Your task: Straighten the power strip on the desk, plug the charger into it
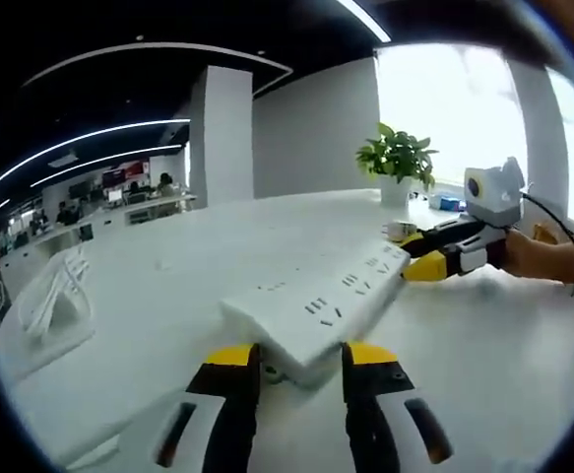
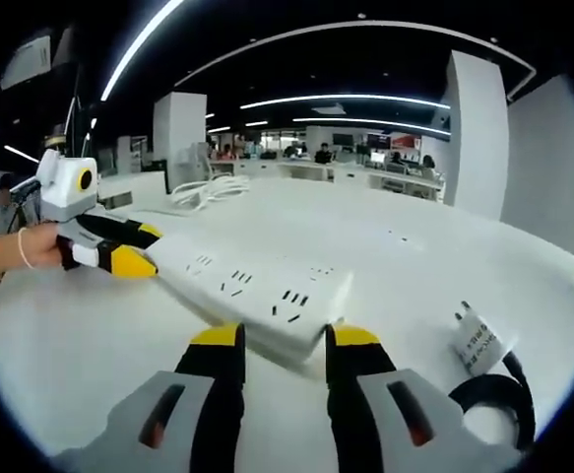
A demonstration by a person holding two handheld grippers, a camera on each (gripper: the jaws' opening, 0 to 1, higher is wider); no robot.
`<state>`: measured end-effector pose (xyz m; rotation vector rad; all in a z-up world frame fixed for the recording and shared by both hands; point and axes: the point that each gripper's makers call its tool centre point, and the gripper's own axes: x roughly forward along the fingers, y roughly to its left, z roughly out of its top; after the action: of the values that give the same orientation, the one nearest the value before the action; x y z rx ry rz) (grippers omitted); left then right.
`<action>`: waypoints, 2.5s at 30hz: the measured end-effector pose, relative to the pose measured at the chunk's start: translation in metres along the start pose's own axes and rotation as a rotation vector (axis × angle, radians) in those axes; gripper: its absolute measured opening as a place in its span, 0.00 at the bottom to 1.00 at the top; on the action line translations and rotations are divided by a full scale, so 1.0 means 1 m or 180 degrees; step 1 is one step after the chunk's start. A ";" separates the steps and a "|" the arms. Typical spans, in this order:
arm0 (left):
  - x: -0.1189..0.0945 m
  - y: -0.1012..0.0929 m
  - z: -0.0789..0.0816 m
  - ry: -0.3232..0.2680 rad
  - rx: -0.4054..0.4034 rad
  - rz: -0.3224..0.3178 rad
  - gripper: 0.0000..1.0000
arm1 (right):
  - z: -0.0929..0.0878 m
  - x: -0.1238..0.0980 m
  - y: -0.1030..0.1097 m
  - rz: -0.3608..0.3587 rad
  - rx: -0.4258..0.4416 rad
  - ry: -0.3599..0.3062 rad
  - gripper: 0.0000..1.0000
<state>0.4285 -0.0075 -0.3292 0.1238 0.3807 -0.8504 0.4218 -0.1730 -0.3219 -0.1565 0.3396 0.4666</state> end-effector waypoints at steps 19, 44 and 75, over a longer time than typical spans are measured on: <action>0.004 0.002 -0.001 0.0020 -0.0052 -0.0012 0.33 | 0.000 -0.001 -0.001 -0.0019 -0.0032 -0.0001 0.30; 0.002 0.004 0.005 -0.0075 0.0131 0.0148 0.45 | 0.025 -0.011 -0.009 -0.0109 -0.0238 -0.0234 0.43; -0.054 -0.025 0.039 -0.0805 0.0047 0.0193 0.99 | 0.022 -0.043 0.033 0.0656 -0.0449 -0.0674 1.00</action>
<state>0.3879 0.0044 -0.2712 0.0404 0.1327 -0.7979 0.3771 -0.1564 -0.2885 -0.2081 0.1147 0.7055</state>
